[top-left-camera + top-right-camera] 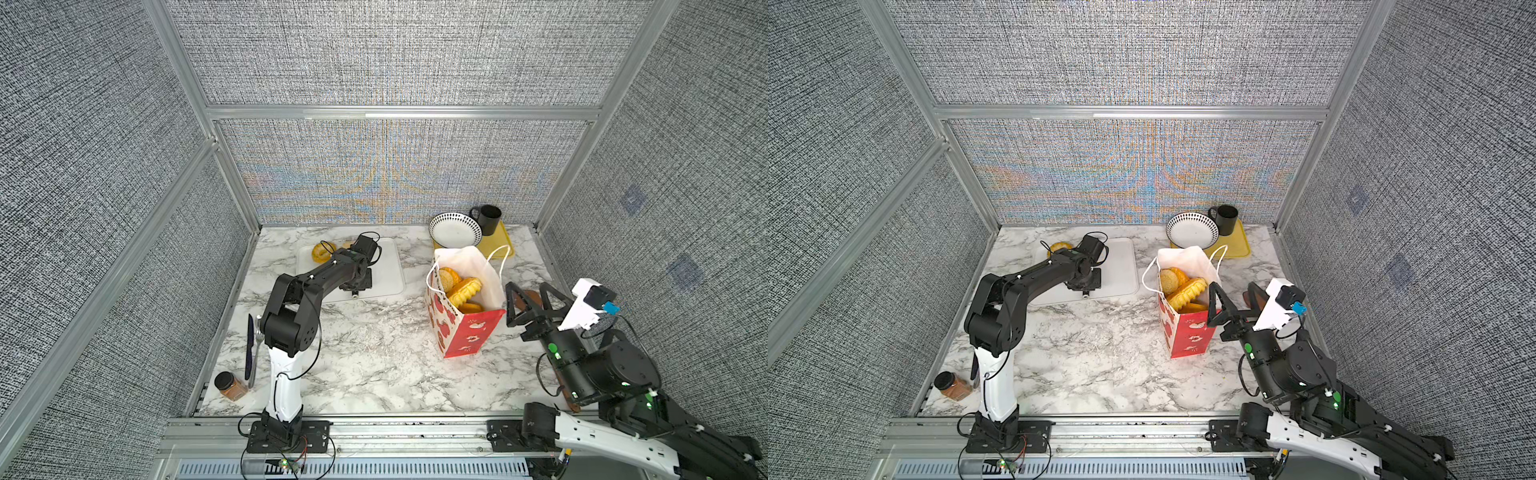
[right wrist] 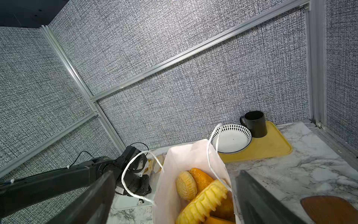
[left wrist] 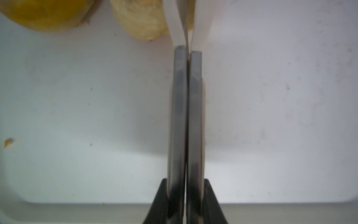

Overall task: Pack bread into a paper bag
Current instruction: Pick up the fake bread from the plate.

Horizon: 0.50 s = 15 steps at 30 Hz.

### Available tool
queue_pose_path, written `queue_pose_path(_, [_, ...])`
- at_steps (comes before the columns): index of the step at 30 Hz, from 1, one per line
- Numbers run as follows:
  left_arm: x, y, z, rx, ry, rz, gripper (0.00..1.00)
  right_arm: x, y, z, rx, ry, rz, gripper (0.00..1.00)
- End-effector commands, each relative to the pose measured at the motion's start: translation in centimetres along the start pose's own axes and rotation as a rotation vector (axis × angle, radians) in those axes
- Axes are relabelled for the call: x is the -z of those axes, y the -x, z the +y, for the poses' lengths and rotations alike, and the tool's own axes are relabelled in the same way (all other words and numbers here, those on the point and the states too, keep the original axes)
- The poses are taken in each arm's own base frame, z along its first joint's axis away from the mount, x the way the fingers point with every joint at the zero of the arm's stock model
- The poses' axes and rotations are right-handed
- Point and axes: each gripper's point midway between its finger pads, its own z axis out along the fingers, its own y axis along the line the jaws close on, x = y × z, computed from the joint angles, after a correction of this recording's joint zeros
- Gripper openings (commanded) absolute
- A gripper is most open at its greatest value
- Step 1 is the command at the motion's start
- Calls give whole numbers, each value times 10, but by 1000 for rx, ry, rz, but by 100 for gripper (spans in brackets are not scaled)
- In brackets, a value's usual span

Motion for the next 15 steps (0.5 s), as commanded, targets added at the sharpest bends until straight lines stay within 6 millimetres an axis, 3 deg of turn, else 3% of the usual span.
queue_pose_path(1, [13, 3, 1, 5, -1, -21, 8, 1, 5, -2, -25, -9, -19, 99])
queue_pose_path(3, [22, 4, -3, -1, -13, -41, 7, 0, 4, -2, -23, -12, -18, 99])
queue_pose_path(6, [60, 14, -11, -6, -52, -117, 2, 0, 3, -2, -20, -12, -16, 99])
queue_pose_path(15, [171, 21, -44, -54, -228, -303, 2, 0, 3, -2, -16, -18, -16, 99])
